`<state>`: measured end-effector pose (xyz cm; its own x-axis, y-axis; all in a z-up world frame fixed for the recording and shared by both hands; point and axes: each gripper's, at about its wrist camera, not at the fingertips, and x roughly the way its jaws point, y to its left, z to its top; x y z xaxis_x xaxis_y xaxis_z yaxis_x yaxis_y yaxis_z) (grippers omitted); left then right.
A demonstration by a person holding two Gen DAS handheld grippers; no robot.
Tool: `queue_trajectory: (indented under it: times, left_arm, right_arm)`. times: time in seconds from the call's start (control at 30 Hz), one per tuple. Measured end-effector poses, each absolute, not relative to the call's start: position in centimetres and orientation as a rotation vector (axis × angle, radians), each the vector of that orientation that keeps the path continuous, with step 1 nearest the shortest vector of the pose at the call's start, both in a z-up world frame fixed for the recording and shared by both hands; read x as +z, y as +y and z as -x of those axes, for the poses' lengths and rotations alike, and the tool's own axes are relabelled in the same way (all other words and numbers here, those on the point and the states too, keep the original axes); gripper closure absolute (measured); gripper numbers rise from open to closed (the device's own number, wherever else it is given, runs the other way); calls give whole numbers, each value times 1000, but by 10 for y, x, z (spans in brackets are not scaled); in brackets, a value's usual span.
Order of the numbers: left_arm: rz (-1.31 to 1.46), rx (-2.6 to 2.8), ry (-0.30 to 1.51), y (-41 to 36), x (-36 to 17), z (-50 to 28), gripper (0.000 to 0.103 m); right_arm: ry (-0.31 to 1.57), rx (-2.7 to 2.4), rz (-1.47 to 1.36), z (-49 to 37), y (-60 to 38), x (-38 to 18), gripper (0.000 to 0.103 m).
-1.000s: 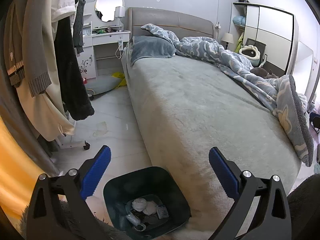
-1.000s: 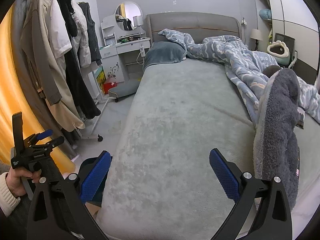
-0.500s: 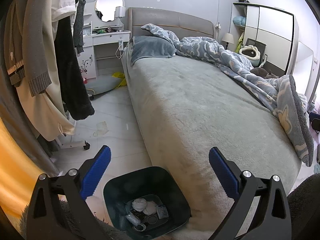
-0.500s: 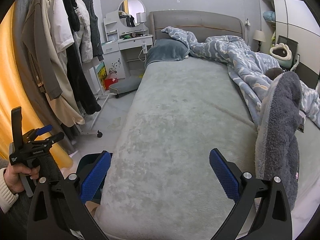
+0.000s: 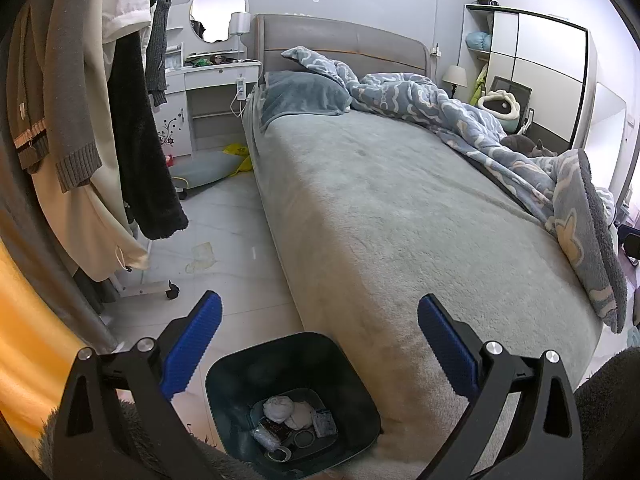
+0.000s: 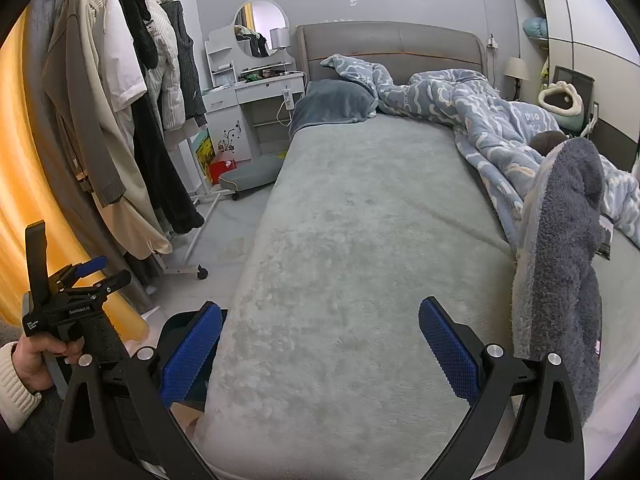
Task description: Collect trash
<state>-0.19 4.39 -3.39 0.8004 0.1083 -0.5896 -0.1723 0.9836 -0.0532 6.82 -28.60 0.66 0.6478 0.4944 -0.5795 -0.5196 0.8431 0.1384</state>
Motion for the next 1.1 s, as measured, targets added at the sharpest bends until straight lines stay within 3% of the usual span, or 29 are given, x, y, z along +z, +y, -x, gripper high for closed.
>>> queue_trajectory:
  times: [1.1]
  left_arm:
    - [111, 147, 628, 43, -35, 2, 3]
  right_arm:
    - [651, 580, 36, -71, -288, 6, 3]
